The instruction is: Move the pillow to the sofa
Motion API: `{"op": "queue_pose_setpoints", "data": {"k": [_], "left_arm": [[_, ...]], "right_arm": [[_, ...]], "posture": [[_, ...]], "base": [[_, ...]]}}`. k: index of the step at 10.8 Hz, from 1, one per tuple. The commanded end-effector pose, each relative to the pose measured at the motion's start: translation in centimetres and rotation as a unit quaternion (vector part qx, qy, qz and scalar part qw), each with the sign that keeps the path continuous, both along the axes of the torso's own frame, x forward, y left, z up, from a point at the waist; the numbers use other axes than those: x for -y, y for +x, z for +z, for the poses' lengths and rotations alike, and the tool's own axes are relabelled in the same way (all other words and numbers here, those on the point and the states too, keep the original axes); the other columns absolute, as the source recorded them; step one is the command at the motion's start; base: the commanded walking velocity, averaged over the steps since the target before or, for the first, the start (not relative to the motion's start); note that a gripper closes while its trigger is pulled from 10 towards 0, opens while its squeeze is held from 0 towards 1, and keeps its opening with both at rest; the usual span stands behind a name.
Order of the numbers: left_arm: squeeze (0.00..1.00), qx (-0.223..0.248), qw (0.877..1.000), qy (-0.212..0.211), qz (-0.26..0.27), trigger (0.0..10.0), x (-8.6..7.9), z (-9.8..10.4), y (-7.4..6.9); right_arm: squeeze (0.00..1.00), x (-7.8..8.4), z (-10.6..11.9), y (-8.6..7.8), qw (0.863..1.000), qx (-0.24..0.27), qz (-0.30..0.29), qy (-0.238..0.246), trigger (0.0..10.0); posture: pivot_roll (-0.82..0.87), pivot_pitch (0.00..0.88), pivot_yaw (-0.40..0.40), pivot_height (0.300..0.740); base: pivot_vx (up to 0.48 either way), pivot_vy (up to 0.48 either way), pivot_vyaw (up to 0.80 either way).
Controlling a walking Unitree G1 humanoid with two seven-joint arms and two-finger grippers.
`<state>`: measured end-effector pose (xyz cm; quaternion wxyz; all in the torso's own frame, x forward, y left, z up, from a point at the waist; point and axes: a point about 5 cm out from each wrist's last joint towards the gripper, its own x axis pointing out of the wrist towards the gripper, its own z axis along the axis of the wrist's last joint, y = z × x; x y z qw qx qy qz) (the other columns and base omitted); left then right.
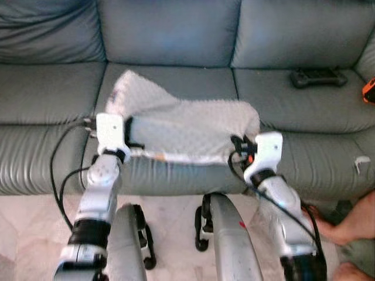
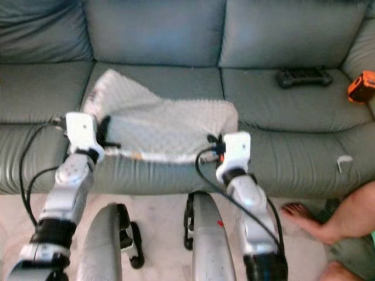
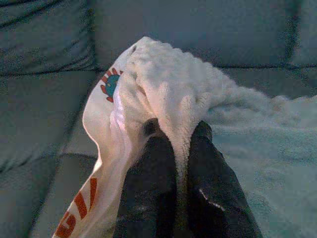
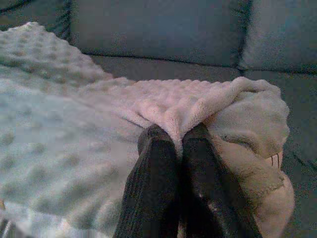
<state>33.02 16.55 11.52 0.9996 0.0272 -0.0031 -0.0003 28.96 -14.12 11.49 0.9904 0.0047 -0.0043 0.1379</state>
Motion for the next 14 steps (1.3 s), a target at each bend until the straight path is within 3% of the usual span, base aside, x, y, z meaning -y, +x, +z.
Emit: {"op": "queue_pose_setpoints", "data": {"k": [1, 3, 5, 8, 10, 11, 12, 13, 14], "left_arm": [[0.00, -0.009, 0.999, 0.000, 0.049, 10.0, -1.6, -0.4, 0.3], [0.00, -0.024, 0.996, 0.012, 0.084, 10.0, -2.5, -0.8, 1.3], [0.00, -0.053, 0.995, 0.010, 0.083, 10.0, -2.1, -1.7, 1.8], [0.00, -0.080, 0.995, 0.000, 0.064, 10.0, -1.7, -2.8, 2.0], [0.05, -0.095, 0.995, 0.021, 0.039, 10.0, -1.5, -3.1, 2.5], [0.22, -0.095, 0.994, 0.028, 0.041, 10.0, -1.6, -3.0, 2.7], [0.36, -0.094, 0.994, 0.026, 0.044, 10.0, -1.8, -2.9, 2.8], [0.48, -0.090, 0.994, 0.039, 0.050, 10.0, -2.0, -2.6, 3.0], [1.00, -0.090, 0.994, 0.035, 0.054, 10.0, -2.2, -2.6, 3.0]], "right_arm": [[0.00, 0.8, 0.0, 0.6, 1.000, 0.000, -0.003, -0.008, 10.0], [0.00, 1.7, 0.7, 3.1, 0.999, -0.001, 0.011, -0.031, 10.0], [0.00, 3.3, 0.1, 4.7, 0.998, -0.025, -0.006, -0.052, 10.0], [0.00, 3.7, -1.9, 4.7, 0.998, -0.064, -0.022, -0.020, 10.0], [0.00, 2.3, -2.8, 4.5, 0.998, -0.066, -0.015, -0.001, 10.0], [0.31, 1.9, -2.8, 4.6, 0.998, -0.062, -0.012, -0.003, 10.0], [0.82, 1.6, -2.9, 4.7, 0.998, -0.063, -0.009, 0.003, 10.0], [1.00, 1.4, -2.9, 4.8, 0.998, -0.059, -0.008, 0.000, 10.0], [1.00, 1.6, -2.9, 4.8, 0.998, -0.059, -0.011, -0.002, 10.0]], "posture": [[-0.07, 0.335, -0.026, 0.635], [-0.08, 0.350, -0.020, 0.635], [-0.08, 0.362, -0.022, 0.635], [-0.09, 0.374, -0.027, 0.635], [-0.10, 0.374, -0.031, 0.635], [-0.10, 0.373, -0.032, 0.635], [-0.10, 0.372, -0.033, 0.635], [-0.10, 0.372, -0.034, 0.635], [-0.10, 0.372, -0.037, 0.635]], "base": [[0.000, 0.000, 0.00], [0.000, 0.000, 0.00], [0.000, 0.000, 0.00], [0.000, 0.000, 0.00], [0.000, 0.000, 0.00], [0.000, 0.000, 0.00], [0.000, 0.000, 0.00], [0.000, 0.000, 0.00], [0.000, 0.000, 0.00]]}}
